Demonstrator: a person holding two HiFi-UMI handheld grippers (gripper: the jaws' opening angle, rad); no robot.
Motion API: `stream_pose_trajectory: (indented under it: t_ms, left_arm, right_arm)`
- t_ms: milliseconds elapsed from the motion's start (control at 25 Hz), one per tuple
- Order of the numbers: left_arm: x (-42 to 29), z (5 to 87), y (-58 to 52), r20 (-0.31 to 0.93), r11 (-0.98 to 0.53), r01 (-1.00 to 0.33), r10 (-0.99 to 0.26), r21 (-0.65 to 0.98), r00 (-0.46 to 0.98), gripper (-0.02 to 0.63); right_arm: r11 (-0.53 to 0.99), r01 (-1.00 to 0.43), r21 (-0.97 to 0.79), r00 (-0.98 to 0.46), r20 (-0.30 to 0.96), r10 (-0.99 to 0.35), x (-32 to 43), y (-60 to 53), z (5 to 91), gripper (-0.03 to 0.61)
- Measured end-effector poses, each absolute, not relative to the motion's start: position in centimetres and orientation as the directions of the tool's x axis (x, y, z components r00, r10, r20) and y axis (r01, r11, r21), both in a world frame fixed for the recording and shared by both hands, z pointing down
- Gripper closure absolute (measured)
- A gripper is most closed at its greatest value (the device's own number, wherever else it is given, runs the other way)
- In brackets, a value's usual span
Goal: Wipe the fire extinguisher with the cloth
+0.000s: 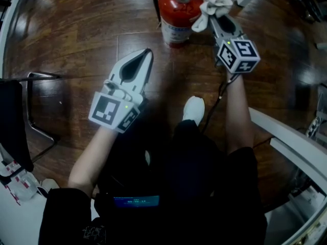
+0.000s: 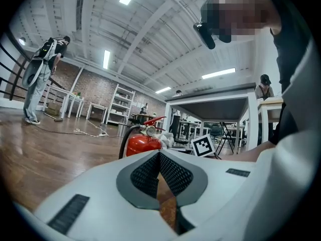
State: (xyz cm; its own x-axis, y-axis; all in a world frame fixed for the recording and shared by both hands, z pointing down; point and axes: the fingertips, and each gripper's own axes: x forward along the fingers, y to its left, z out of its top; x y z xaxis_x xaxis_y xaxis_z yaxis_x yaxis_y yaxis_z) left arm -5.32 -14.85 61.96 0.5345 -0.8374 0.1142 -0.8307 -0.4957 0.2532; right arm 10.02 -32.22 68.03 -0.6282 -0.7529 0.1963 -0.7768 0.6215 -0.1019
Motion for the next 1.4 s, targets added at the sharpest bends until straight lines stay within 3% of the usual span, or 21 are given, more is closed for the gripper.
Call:
stream_pose_trajectory:
  t_ms: [520,760,1080,1400]
  left_arm:
    - [-5.2,62.2,-15.1,0.103,-0.500,-0.826,-0.836,0.261,0.539,0.611]
    - [-5.4,62.2,-15.1,0.106,-0.498,-0.826,-0.836,0.264,0.538,0.611]
    - [-6.2,62.4,-15.2,0.097,-0.492,-0.826,-0.840,0.275,0.533,0.611]
    - [-5.8,62.6,-14.7,0.091,-0.500,-0.815,-0.834,0.291,0.544,0.611]
  right_arm:
    - [0.568,-0.812,-0.133,-0.543,0.529,-0.652,9.4,-31.2,84.6,0.485]
    - [0.573,-0.802,-0.167,-0.537,0.621,-0.570,8.6,-28.6,89.6,0.485]
    - [0.582,-0.783,-0.222,-0.578,0.606,-0.546,8.4,-26.1,89.1,0.485]
    - [0.615,-0.702,-0.358,-0.711,0.381,-0.591,7.4,-20.7,81.1,0.485]
